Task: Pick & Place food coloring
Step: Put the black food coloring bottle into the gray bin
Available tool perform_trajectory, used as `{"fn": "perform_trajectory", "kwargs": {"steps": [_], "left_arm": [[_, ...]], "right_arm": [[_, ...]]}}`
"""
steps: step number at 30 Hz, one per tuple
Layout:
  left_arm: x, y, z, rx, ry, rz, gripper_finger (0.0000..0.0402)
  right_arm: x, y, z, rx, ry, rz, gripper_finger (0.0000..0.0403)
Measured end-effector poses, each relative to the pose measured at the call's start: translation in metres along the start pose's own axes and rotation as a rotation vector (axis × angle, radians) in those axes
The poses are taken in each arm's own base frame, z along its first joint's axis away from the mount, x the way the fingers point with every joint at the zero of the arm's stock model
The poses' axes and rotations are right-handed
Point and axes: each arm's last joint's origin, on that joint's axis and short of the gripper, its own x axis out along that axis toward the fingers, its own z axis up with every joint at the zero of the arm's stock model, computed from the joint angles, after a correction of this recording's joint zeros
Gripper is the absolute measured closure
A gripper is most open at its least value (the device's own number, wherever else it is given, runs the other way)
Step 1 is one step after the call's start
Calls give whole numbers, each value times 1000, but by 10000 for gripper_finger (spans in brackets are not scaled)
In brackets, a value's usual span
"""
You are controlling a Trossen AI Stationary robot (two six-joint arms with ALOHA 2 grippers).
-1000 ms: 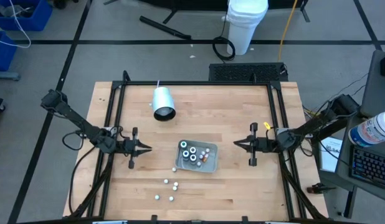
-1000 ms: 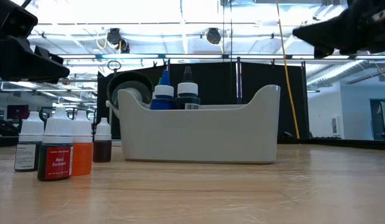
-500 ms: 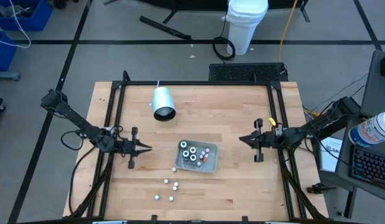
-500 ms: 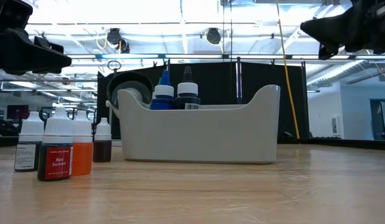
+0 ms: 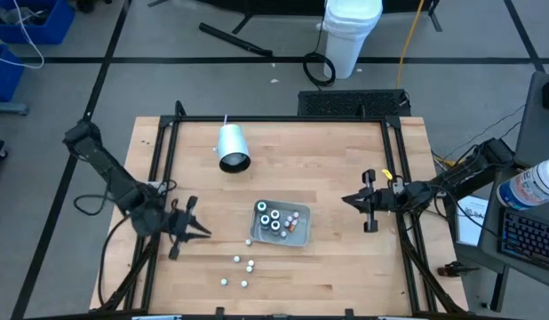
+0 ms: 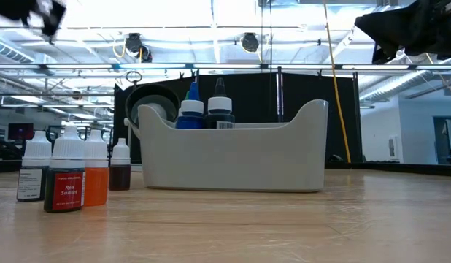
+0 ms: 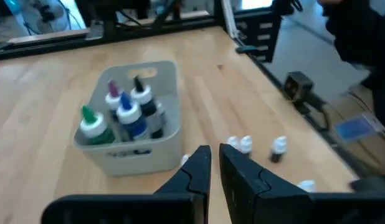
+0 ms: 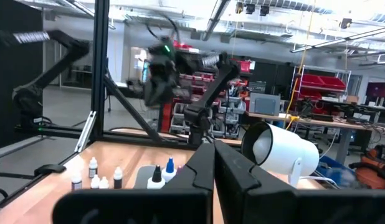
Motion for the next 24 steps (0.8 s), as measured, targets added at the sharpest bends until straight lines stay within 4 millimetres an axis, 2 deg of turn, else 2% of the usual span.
{"fn": "perform_trajectory", "kwargs": {"steps": [2, 6, 9, 14, 18, 21, 24], "left_arm": [[1, -13, 23, 22, 57, 3, 360], [11, -38, 56, 30, 191, 22, 360], [23, -57, 71, -2, 292, 8, 360], [54, -86, 74, 18, 387, 60, 360], [82, -105, 68, 24, 448, 75, 360], [102, -114, 65, 28, 506, 79, 360], [118, -115, 62, -19, 616, 94, 358]], "right_arm": [[0, 0, 0, 0, 0, 0, 403], [0, 0, 1, 3, -6, -2, 403], [0, 0, 1, 4, -6, -2, 403], [0, 0, 1, 23, -7, -2, 403], [0, -1, 3, 20, -25, -6, 403], [0, -1, 4, 24, -34, -8, 403], [0, -1, 3, 24, -32, -6, 403]]}}
